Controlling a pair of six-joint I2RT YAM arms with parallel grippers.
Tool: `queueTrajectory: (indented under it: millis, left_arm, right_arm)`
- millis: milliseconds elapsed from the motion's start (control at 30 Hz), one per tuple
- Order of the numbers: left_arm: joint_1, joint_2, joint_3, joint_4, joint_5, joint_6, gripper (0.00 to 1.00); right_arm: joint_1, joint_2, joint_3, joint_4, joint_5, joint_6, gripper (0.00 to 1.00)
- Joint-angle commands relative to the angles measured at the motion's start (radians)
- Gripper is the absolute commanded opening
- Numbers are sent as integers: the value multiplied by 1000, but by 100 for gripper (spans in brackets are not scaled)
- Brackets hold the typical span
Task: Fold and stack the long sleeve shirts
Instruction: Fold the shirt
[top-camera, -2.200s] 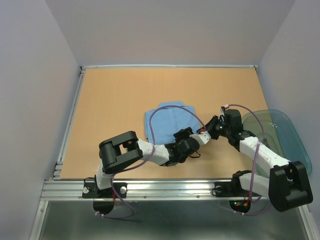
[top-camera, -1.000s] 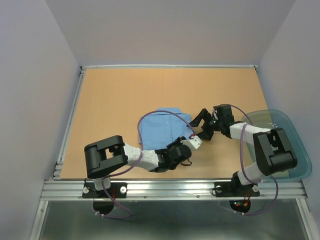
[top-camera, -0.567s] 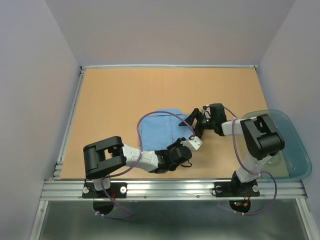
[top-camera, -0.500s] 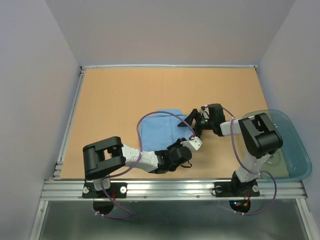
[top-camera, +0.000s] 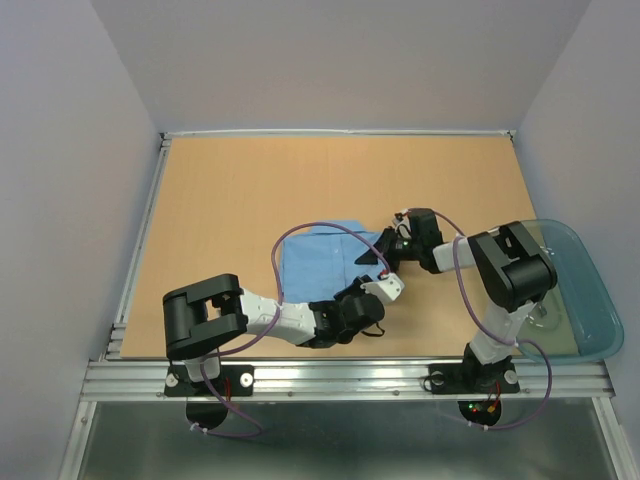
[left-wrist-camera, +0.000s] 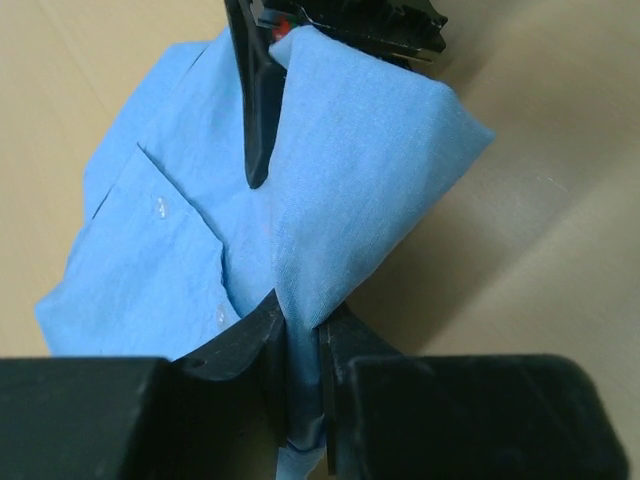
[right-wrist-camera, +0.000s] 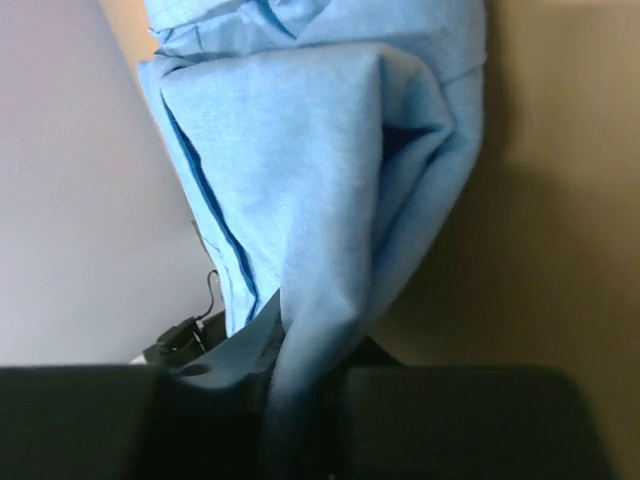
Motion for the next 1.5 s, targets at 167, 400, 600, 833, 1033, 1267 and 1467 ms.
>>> queueTrajectory:
  millis: [167, 400, 600, 833, 1033, 1267, 1467]
  left_arm:
    - [-10, -120, 89, -174, -17, -159, 67]
    - [57, -322, 227, -410, 129, -309, 88]
    - [372, -464, 262, -553, 462, -389, 92]
    - [590, -545, 296, -659, 560, -333, 92]
    - [665, -569, 290, -666, 629, -329, 92]
    - [688, -596, 236, -666, 640, -343, 92]
    - [705, -645, 179, -680, 637, -389, 92]
  right_arm:
    - [-25, -143, 33, -40, 42, -61, 1]
    - [-85, -212, 173, -329, 86, -239, 1]
    - [-120, -235, 438, -742, 209, -481, 1]
    - [-122, -183, 953, -1302, 591, -728, 1]
    - [-115, -69, 1396, -1681, 1000, -805, 1]
    - [74, 15, 1388, -1746, 1388, -835, 1]
    - [338, 338, 1432, -1783, 1518, -689, 1]
